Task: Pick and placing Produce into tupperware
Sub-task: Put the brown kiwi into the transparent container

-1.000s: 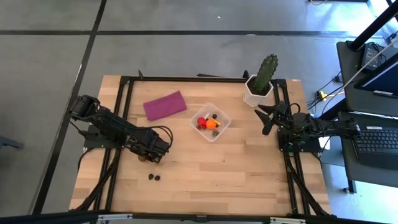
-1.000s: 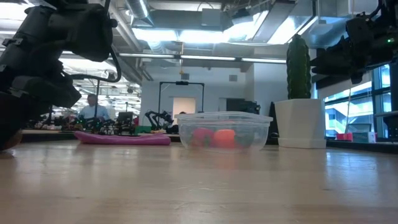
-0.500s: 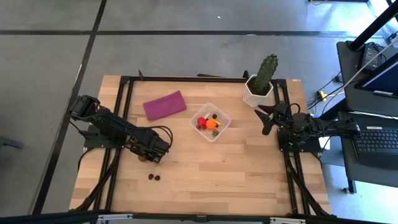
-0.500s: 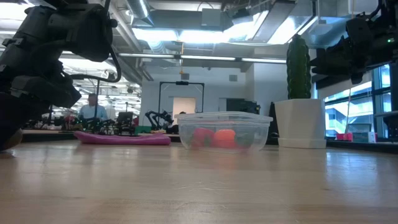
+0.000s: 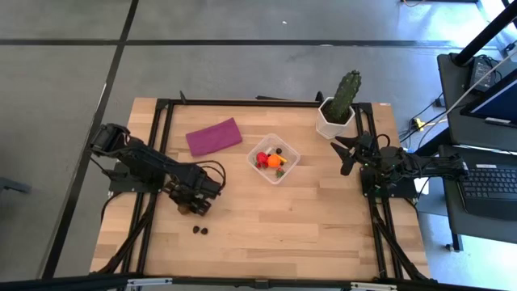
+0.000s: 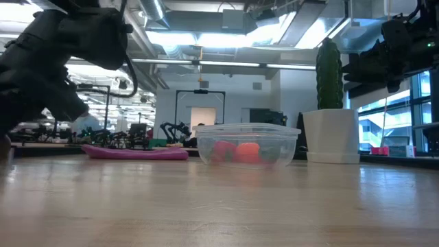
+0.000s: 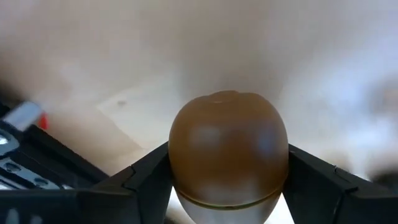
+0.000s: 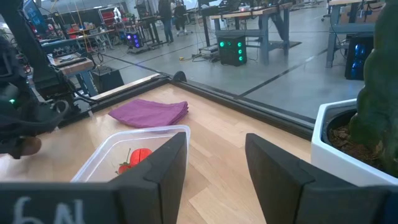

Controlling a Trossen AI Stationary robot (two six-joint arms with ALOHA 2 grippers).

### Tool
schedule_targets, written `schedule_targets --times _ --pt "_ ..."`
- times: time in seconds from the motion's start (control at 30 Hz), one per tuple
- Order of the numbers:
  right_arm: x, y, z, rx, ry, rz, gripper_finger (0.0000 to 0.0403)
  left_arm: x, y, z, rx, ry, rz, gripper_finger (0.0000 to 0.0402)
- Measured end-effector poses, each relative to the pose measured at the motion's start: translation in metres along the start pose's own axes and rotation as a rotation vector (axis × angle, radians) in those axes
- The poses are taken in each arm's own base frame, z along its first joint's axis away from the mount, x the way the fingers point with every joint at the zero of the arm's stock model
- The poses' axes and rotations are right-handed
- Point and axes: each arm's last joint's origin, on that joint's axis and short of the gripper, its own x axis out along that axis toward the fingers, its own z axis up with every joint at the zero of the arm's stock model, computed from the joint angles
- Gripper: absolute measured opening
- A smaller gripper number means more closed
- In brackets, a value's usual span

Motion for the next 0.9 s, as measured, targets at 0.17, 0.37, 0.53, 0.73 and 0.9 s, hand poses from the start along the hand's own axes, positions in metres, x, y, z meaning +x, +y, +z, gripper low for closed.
schedule_targets --times 0.17,0.37,0.53,0.73,0.9 --pt "0.000 0.000 0.000 0.000 0.000 0.000 0.0168 -0.007 -0.009 0.012 0.162 0.120 -0.181 0.0247" --pt "0.000 0.000 0.000 -0.002 0.000 0.000 0.0168 -0.030 -0.034 0.044 0.373 0.041 -0.605 0.0245" --pt "0.000 0.000 0.000 -0.004 -0.001 -0.001 0.0168 -0.075 -0.052 0.080 0.470 -0.311 -1.010 0.0245" --pt "0.000 0.000 0.000 -0.004 -0.001 -0.001 0.0168 -0.145 -0.061 0.101 0.635 -0.794 -1.175 0.0245" --pt "0.000 0.000 0.000 -0.004 -0.001 -0.003 0.0168 -0.195 -0.069 0.108 0.664 -1.094 -0.943 0.0245"
